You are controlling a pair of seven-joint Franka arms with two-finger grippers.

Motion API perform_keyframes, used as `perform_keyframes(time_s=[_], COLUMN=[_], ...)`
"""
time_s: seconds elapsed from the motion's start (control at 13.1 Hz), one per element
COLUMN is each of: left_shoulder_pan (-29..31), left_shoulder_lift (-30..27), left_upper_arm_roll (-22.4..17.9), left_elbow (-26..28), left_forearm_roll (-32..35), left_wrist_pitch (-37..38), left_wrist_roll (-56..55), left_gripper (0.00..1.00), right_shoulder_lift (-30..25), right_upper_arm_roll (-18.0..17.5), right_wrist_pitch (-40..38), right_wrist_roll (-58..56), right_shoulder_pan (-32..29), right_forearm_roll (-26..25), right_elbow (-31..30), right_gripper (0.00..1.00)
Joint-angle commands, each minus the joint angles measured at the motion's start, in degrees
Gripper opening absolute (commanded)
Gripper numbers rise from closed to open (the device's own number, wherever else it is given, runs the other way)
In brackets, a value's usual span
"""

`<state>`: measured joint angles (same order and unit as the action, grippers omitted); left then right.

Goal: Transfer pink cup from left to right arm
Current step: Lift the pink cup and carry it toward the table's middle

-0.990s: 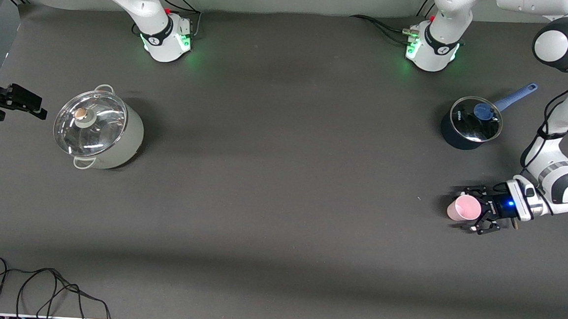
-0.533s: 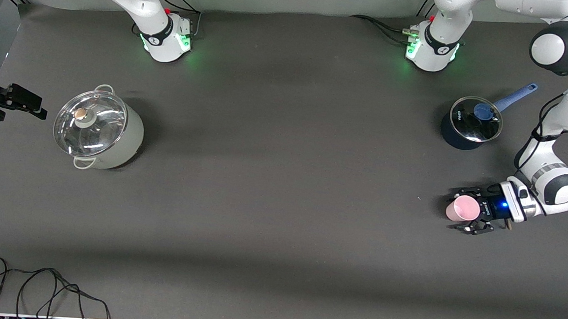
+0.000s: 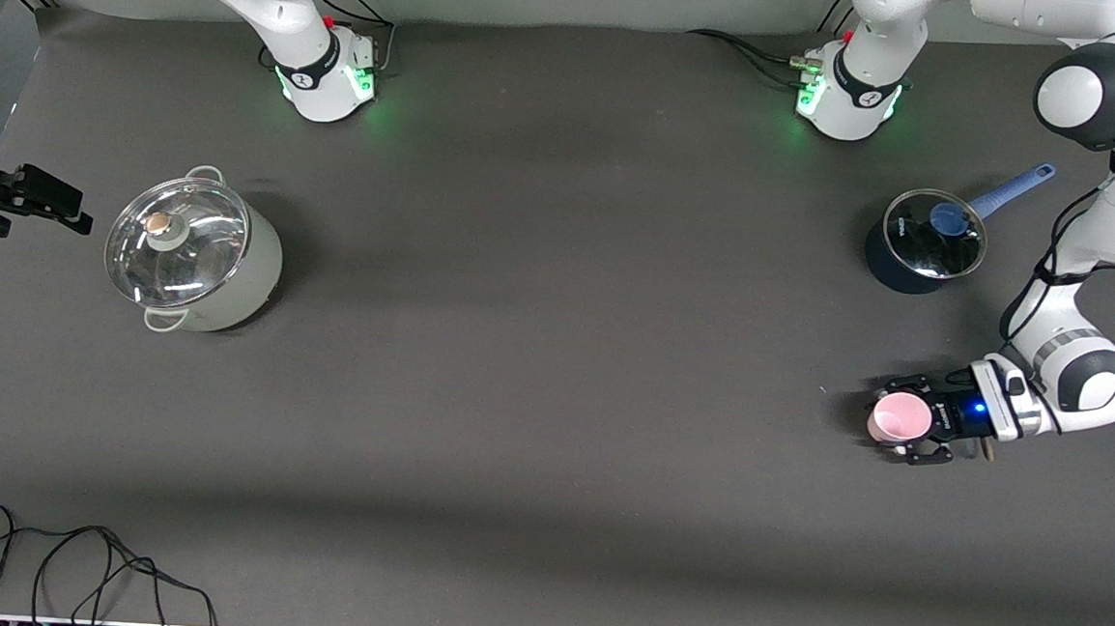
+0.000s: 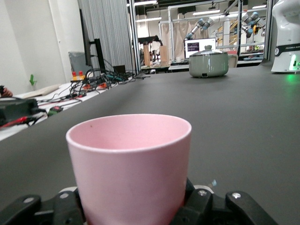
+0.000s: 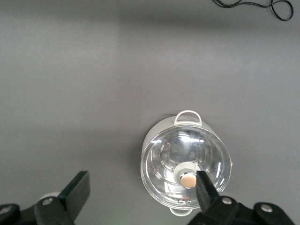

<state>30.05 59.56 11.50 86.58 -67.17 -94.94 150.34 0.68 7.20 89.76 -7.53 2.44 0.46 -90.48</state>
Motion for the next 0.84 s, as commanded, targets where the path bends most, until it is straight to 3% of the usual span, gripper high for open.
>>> perform_keyframes(time_s=[0.0, 0.23, 0.46, 0.61, 0.76], left_shoulder_pan=[-0.6, -2.7, -7.8, -11.3, -13.0], left_shoulder_lift=[0.2, 0.1, 0.0, -0.1, -0.2], left_upper_arm_roll=[4.1, 9.1, 11.6, 13.5, 18.5], left_elbow=[-1.1, -3.0, -7.9, -9.8, -9.8], left_forearm_roll=[-0.9, -1.0, -2.3, -3.7, -6.3], left_wrist_pitch=[0.4, -3.4, -4.6, -9.1, -16.5], left_wrist_roll=[-2.1, -5.0, -15.1, -18.4, -18.9], left_gripper=[0.00, 0.00, 0.00, 0.00, 0.00], right_shoulder_lift=[-0.7, -0.7, -0.8, -0.9, -1.3], right_upper_arm_roll=[0.3, 0.3, 0.2, 0.2, 0.2], right_wrist_pitch=[-0.8, -0.8, -0.8, -0.9, -1.8], right_wrist_roll=[0.3, 0.4, 0.8, 1.4, 7.0], right_shoulder_pan=[0.3, 0.3, 0.3, 0.3, 0.3], right_forearm_roll=[1.1, 1.1, 1.1, 1.1, 1.2], right_elbow=[0.2, 0.2, 0.2, 0.0, 0.1], right_gripper=[1.00, 1.00, 1.00, 1.00, 1.00])
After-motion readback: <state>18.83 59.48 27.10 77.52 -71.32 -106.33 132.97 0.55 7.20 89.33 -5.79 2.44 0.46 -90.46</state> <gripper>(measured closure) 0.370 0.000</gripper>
